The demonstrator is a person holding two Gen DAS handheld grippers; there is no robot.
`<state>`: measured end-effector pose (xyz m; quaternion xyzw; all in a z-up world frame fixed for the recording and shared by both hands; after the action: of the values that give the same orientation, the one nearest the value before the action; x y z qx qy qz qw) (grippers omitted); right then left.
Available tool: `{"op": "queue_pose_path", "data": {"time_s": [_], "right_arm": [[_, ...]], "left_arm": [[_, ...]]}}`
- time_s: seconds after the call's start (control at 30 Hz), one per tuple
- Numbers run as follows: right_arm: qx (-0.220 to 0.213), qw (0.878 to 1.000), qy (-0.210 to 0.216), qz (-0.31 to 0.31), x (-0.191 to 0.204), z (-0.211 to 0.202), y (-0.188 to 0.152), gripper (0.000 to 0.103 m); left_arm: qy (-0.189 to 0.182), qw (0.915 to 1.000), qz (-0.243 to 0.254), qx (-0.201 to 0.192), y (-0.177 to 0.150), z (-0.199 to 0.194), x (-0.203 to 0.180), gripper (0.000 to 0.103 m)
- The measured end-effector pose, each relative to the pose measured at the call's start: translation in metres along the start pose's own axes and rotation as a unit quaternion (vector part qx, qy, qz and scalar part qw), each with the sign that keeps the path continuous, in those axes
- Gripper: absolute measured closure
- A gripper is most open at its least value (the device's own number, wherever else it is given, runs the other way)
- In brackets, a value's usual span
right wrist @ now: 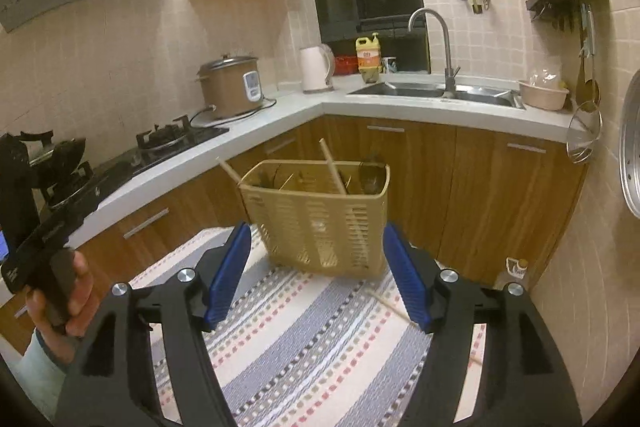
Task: Organize utensils
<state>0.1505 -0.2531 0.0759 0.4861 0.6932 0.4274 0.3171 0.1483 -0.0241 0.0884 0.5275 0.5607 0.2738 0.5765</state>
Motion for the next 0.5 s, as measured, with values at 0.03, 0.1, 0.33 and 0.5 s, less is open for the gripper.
{"op": "queue_pose_path", "data": {"time_s": [0.03, 0.1, 0.33, 0.5], "right_arm": [[0.003, 1.0, -0.002, 0.0, 0.002, -0.002, -0.002, 0.038], [0.004, 1.0, -0.006, 0.003, 0.004, -0.008, -0.006, 0.038], [-0.037, 0.998, -0.05, 0.031, 0.014, -0.026, -0.022, 0.03], [-0.092, 0.985, -0.146, 0.01, 0.036, -0.024, -0.039, 0.025]], "left_arm": [[0.004, 1.0, 0.003, 0.006, -0.005, -0.004, -0.001, 0.022], [0.012, 0.9998, 0.009, 0.009, -0.012, -0.015, -0.003, 0.022], [0.037, 0.9986, 0.033, -0.021, -0.025, -0.05, -0.018, 0.016], [0.09, 0.9918, 0.068, -0.061, -0.055, -0.047, -0.023, 0.01]]}}
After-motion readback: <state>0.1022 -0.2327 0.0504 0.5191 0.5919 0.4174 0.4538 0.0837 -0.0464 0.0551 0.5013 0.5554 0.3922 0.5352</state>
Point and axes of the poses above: each gripper's, at about its wrist camera, not at the fingertips, and z roughly the way its jaws point, x to its left, y to its top, the point moved 4 cm from there along z, roughly the way its jaws point, and after that the axes turned 11 degrees about -z, right-handed, at the moved point
